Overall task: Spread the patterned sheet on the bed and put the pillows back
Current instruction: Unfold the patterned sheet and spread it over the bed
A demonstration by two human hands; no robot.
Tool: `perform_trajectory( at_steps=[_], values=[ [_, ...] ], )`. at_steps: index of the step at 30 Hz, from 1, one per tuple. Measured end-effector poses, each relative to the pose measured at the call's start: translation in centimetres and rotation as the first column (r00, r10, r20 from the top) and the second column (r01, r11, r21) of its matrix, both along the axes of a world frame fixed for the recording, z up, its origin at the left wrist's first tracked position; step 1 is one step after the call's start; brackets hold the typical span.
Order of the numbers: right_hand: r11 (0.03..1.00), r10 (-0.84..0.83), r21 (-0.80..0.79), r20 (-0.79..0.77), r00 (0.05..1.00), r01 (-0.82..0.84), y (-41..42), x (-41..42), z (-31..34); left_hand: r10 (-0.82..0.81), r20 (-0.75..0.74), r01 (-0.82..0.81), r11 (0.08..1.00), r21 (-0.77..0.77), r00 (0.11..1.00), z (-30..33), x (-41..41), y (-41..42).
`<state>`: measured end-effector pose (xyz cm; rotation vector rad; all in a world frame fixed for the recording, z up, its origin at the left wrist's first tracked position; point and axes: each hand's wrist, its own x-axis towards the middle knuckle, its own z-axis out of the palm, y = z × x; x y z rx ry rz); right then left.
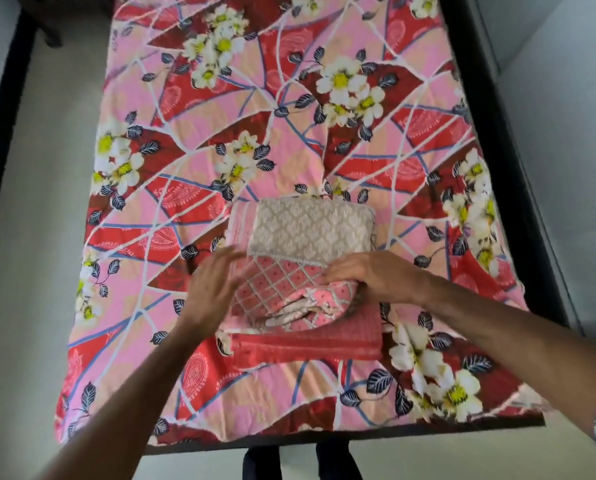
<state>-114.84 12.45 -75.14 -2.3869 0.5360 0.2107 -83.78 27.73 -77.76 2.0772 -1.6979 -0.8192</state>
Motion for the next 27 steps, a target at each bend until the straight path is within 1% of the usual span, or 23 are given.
perform_trajectory(
  at_steps=[1, 2, 4, 5, 7, 9, 10, 11, 13, 14, 15, 16, 17, 18, 19, 20, 21, 22, 23, 24, 25, 26, 27],
  values=[
    [0.999, -0.006, 0.032, -0.056, 0.998, 0.008, -0.7, 0.3, 0.1, 0.141, 0.007, -0.141, 0.988, 0.057, 0.990, -1.5, 1.7, 1.1],
    [0.999, -0.015, 0.049, -0.088, 0.996, 0.019, -1.3, 0.4, -0.1, 0.151, 0.064, -0.158, 0.979, 0.132, 0.986, -2.7, 2.7, 2.1],
    [0.991, -0.038, 0.121, -0.120, 0.992, 0.052, -2.6, 1.4, 0.0, 0.047, 0.149, -0.078, 0.974, 0.215, 0.988, -5.3, 3.8, 3.9],
    [0.975, -0.053, 0.206, -0.127, 0.990, 0.079, -3.3, 2.0, 0.1, 0.049, 0.140, -0.078, 0.975, 0.210, 0.989, -6.2, 3.6, 4.3],
    [0.912, -0.063, 0.395, -0.135, 0.989, 0.112, -5.5, 3.6, 0.6, 0.106, 0.094, -0.121, 0.978, 0.169, 0.990, -6.9, 3.0, 4.4],
    [0.850, -0.050, 0.509, -0.176, 0.983, 0.134, -8.5, 5.7, 1.7, 0.129, 0.092, -0.140, 0.983, 0.120, 0.987, -7.6, 3.0, 4.6],
    [0.844, -0.059, 0.514, -0.199, 0.978, 0.156, -10.4, 6.6, 2.4, 0.120, 0.091, -0.130, 0.986, 0.109, 0.989, -7.8, 3.2, 4.8],
    [0.852, -0.106, 0.485, -0.212, 0.972, 0.199, -12.7, 7.4, 3.0, 0.112, 0.085, -0.120, 0.989, 0.090, 0.990, -8.3, 3.3, 4.9],
    [0.851, -0.292, 0.411, -0.146, 0.945, 0.326, -17.1, 8.7, 4.4, 0.122, 0.091, -0.129, 0.989, 0.075, 0.988, -8.5, 3.3, 4.9],
    [0.813, -0.452, 0.379, -0.069, 0.889, 0.443, -19.0, 9.2, 4.9, 0.149, 0.092, -0.157, 0.983, 0.091, 0.985, -8.2, 3.0, 4.6],
    [0.738, -0.636, 0.332, 0.048, 0.771, 0.588, -21.0, 9.6, 5.3, 0.160, 0.100, -0.172, 0.978, 0.119, 0.982, -8.0, 2.8, 4.4],
    [0.619, -0.785, 0.255, 0.177, 0.593, 0.743, -22.6, 9.7, 5.1, 0.159, 0.126, -0.177, 0.974, 0.144, 0.979, -7.8, 2.4, 4.2],
    [0.472, -0.859, 0.165, 0.307, 0.409, 0.866, -23.6, 9.4, 4.5, 0.150, 0.175, -0.178, 0.972, 0.156, 0.973, -7.8, 2.2, 4.2],
    [0.313, -0.883, 0.094, 0.394, 0.254, 0.945, -23.6, 8.8, 3.7, 0.130, 0.230, -0.171, 0.971, 0.169, 0.964, -7.7, 1.9, 4.0],
    [0.213, -0.884, 0.056, 0.437, 0.168, 0.975, -22.7, 8.4, 2.6, 0.117, 0.274, -0.171, 0.968, 0.182, 0.955, -7.8, 1.7, 4.0],
    [0.213, -0.880, 0.023, 0.439, 0.182, 0.977, -20.6, 8.1, 1.6, 0.114, 0.301, -0.178, 0.965, 0.194, 0.947, -7.6, 1.4, 3.8],
    [0.301, -0.864, -0.027, 0.416, 0.285, 0.953, -17.9, 7.8, 0.4, 0.127, 0.305, -0.194, 0.961, 0.199, 0.944, -7.5, 1.1, 3.6],
    [0.451, -0.808, -0.107, 0.374, 0.456, 0.886, -14.4, 7.6, -1.1, 0.158, 0.289, -0.220, 0.956, 0.196, 0.944, -7.2, 0.8, 3.3],
    [0.613, -0.698, -0.207, 0.309, 0.646, 0.762, -10.7, 7.2, -2.9, 0.207, 0.268, -0.258, 0.950, 0.174, 0.941, -6.7, 0.5, 3.0],
    [0.735, -0.566, -0.301, 0.220, 0.795, 0.607, -6.9, 6.9, -4.4, 0.257, 0.245, -0.295, 0.946, 0.135, 0.935, -6.2, 0.2, 2.6],
    [0.811, -0.435, -0.374, 0.128, 0.891, 0.450, -3.8, 6.4, -6.0, 0.294, 0.225, -0.319, 0.944, 0.084, 0.929, -5.7, 0.0, 2.4],
    [0.840, -0.345, -0.430, 0.050, 0.937, 0.332, -1.1, 5.9, -7.6, 0.315, 0.209, -0.330, 0.943, 0.038, 0.926, -5.3, -0.2, 2.1],
    [0.835, -0.319, -0.473, -0.002, 0.948, 0.281, 0.4, 5.4, -8.8, 0.316, 0.198, -0.323, 0.947, 0.002, 0.928, -5.0, -0.4, 1.8]
  ],
)
